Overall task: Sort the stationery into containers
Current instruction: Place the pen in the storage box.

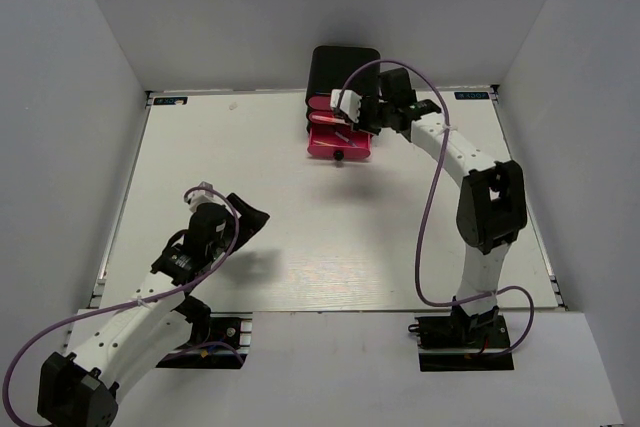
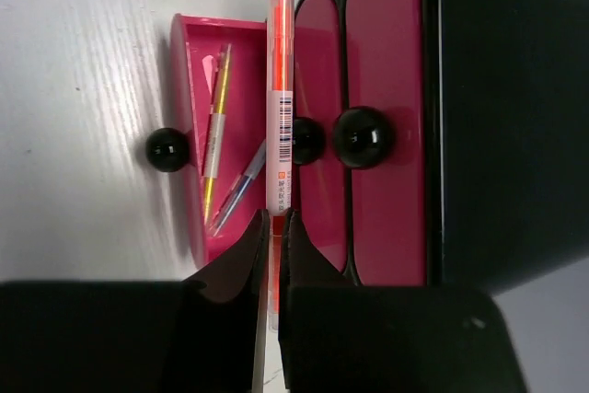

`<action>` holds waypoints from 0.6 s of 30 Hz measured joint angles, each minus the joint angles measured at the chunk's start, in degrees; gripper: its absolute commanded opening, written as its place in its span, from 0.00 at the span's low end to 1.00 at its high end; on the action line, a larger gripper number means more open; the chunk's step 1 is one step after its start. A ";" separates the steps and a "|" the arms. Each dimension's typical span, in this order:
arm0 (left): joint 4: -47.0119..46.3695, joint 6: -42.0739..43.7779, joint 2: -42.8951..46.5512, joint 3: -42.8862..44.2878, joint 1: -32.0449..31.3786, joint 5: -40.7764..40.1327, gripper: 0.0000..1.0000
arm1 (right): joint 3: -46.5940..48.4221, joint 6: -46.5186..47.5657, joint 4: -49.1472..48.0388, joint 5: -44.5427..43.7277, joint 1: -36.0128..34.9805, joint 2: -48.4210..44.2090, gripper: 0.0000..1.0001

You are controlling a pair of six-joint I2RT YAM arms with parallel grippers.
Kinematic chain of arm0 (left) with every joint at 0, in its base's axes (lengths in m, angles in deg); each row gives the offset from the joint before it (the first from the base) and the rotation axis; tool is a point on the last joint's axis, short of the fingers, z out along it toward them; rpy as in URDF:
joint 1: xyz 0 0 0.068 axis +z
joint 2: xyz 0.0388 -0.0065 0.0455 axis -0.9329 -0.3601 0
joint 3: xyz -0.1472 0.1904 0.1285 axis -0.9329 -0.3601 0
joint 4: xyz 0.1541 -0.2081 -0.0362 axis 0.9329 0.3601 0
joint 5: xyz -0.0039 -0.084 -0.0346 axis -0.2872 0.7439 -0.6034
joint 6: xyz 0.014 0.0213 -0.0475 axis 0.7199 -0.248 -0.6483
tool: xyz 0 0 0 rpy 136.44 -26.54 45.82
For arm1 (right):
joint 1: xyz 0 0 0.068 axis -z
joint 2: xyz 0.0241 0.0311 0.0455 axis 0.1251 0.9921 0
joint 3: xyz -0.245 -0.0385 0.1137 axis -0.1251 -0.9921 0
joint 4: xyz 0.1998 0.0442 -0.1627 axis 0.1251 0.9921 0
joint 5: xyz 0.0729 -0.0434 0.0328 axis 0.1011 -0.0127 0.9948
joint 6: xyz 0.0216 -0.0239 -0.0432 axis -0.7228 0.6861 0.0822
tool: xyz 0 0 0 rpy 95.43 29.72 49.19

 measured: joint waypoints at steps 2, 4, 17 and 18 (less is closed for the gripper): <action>0.00 0.00 0.00 -0.04 0.00 0.55 0.89 | 1.66 0.00 -0.55 -0.28 0.37 1.25 0.00; 0.00 0.00 0.02 -0.04 0.00 0.87 0.89 | 2.45 0.02 -0.74 -0.59 0.39 3.13 0.00; -1.97 0.09 -2.38 -0.04 0.00 2.71 0.93 | 5.46 -0.17 -0.83 -3.78 0.15 12.79 0.30; -2.47 0.13 -3.08 -0.04 -0.07 2.78 0.94 | 5.46 0.04 -0.98 -4.04 0.15 12.85 0.34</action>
